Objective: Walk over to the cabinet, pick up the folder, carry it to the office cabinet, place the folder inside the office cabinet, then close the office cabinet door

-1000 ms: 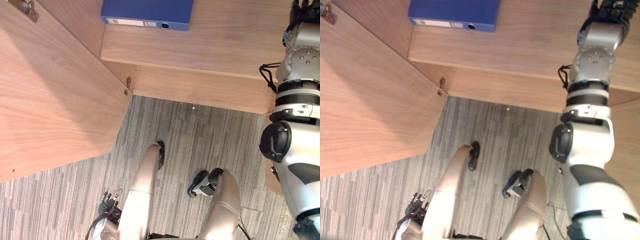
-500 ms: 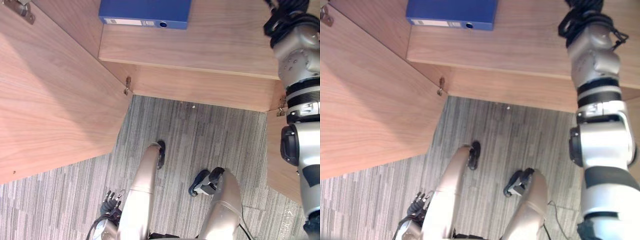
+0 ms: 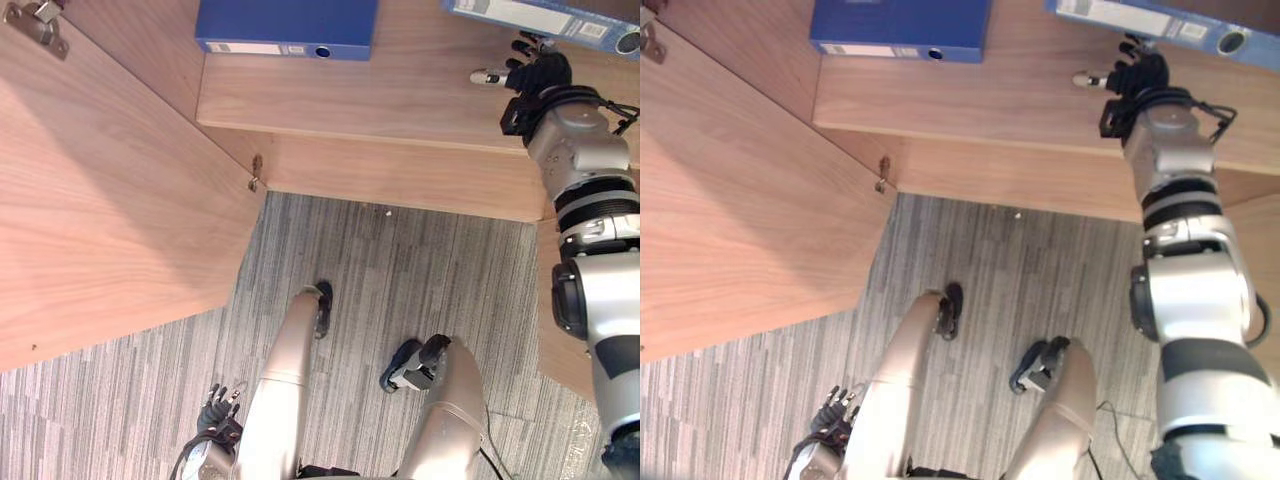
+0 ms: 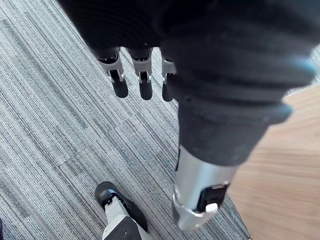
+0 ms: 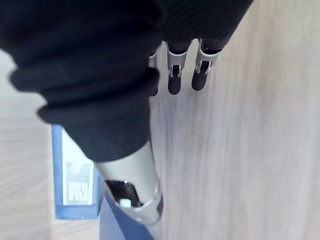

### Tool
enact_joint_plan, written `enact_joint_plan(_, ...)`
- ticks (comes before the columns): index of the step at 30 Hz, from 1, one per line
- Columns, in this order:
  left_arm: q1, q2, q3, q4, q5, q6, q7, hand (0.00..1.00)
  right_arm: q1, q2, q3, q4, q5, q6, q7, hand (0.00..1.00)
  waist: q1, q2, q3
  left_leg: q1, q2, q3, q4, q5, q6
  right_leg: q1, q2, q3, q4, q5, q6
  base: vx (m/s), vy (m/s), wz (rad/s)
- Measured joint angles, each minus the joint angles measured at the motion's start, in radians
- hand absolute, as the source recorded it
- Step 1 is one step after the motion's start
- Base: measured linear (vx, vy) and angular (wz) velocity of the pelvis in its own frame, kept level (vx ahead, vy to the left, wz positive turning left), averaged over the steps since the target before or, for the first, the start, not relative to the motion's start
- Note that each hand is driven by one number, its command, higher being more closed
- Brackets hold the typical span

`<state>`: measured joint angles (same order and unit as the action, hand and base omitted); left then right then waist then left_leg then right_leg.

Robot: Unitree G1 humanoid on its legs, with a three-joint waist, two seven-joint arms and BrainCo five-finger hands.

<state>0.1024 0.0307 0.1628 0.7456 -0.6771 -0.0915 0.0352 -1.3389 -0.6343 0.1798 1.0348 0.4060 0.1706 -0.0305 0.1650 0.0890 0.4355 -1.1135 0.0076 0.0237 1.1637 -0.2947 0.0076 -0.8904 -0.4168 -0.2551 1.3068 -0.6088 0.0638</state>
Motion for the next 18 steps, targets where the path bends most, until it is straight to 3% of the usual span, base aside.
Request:
enact_joint_plan(8,-0.006,-0.011,0.004,0.000,0.000,0.000,0.000,0.00,0.018,0.034,-0.038,-0.001,-0.061,-0.002,0.012,0.00,-0.003,0.000,0.000,0.016,0.002,0.003,0.000,0.000,0.000,0.014,0.000,0.001,0.000,0.000,0.000,0.00,0.000,0.00)
enact_joint_plan(14,-0.015,-0.012,0.017,0.000,0.001,0.001,-0.004,0.00,0.065,0.078,-0.019,-0.001,-0.261,-0.007,0.082,0.00,-0.006,0.001,-0.001,0.058,0.006,0.006,-0.010,0.000,0.000,0.056,0.003,0.000,-0.011,0.000,0.000,0.00,0.000,0.00)
enact_joint_plan(18,-0.020,-0.010,0.018,0.004,0.003,0.008,-0.014,0.00,0.123,0.131,0.080,-0.025,-0.406,-0.035,0.107,0.00,-0.009,0.001,-0.003,0.107,0.016,0.006,-0.038,0.002,-0.003,0.107,0.018,-0.009,-0.046,0.008,0.000,0.00,-0.014,-0.05)
